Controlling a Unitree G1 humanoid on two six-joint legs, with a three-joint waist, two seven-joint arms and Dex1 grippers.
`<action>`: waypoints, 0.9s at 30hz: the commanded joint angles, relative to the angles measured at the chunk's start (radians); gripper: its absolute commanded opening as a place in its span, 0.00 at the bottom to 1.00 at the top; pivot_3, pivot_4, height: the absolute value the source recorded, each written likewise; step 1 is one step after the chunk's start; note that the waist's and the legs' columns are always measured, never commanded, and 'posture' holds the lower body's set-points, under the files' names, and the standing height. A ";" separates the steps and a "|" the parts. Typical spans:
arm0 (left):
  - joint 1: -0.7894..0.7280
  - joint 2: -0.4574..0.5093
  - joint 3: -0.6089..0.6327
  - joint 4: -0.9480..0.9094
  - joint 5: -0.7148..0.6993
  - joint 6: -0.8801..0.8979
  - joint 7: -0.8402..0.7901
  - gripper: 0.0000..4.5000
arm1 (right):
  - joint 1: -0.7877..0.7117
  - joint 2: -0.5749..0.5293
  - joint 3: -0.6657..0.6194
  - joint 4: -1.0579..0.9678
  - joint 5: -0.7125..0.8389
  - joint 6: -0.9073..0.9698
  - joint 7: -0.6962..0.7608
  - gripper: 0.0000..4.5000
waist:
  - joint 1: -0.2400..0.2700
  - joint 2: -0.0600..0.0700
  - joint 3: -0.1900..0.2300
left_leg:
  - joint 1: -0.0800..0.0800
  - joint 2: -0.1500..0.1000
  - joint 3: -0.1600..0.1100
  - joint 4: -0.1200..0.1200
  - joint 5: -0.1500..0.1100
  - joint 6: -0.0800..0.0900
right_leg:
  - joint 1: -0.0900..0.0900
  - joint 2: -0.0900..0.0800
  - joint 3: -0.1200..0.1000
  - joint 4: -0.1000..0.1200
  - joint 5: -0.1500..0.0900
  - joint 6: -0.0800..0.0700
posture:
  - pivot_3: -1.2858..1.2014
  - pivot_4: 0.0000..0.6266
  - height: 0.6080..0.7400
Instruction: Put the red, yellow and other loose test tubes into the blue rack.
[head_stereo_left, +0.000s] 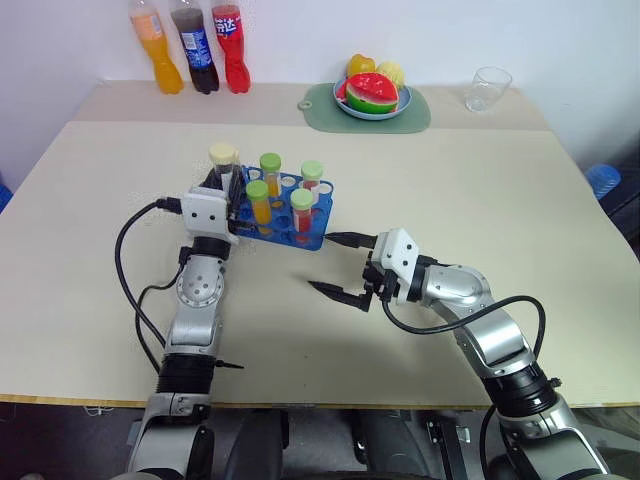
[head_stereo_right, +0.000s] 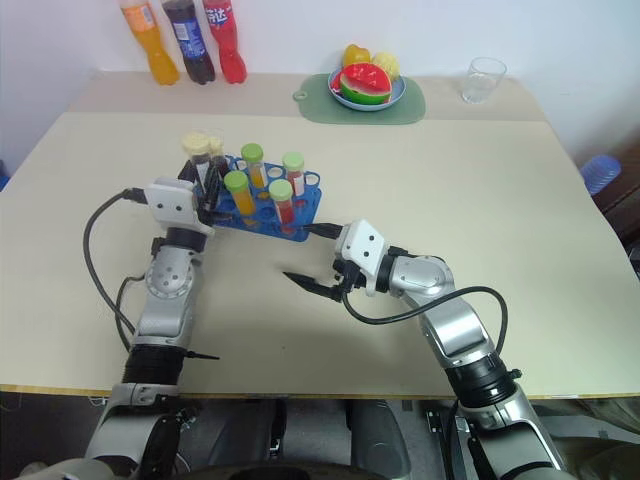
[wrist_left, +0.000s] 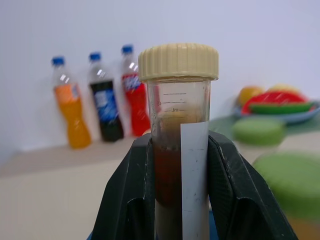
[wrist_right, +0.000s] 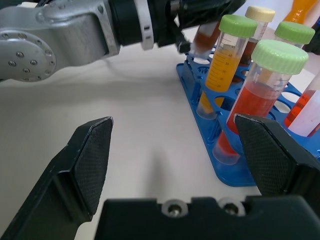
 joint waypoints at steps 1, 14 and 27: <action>-0.017 0.014 0.009 0.004 0.025 0.005 0.026 0.23 | 0.009 -0.006 -0.021 -0.038 0.002 -0.011 -0.010 0.95 | 0.001 0.000 0.000 | 0.000 0.000 0.000 0.000 0.000 0.000 | 0.000 0.000 0.000 0.000 0.000 0.000 | 0.52 0.24 0.95; -0.110 -0.006 0.023 0.201 -0.024 -0.056 0.028 0.23 | 0.010 -0.002 -0.018 -0.030 0.003 -0.017 -0.014 0.95 | 0.000 0.000 0.000 | 0.007 0.000 0.000 -0.001 0.000 0.000 | 0.006 0.000 0.000 -0.001 0.000 0.000 | 0.52 0.24 0.95; 0.031 0.019 0.098 -0.123 -0.243 0.054 -0.087 0.97 | 0.002 -0.031 -0.092 -0.077 0.072 0.032 -0.007 0.95 | -0.005 0.000 0.000 | 0.008 0.001 0.000 -0.002 0.000 0.000 | 0.007 0.000 0.001 -0.001 0.000 0.000 | 0.52 0.24 0.95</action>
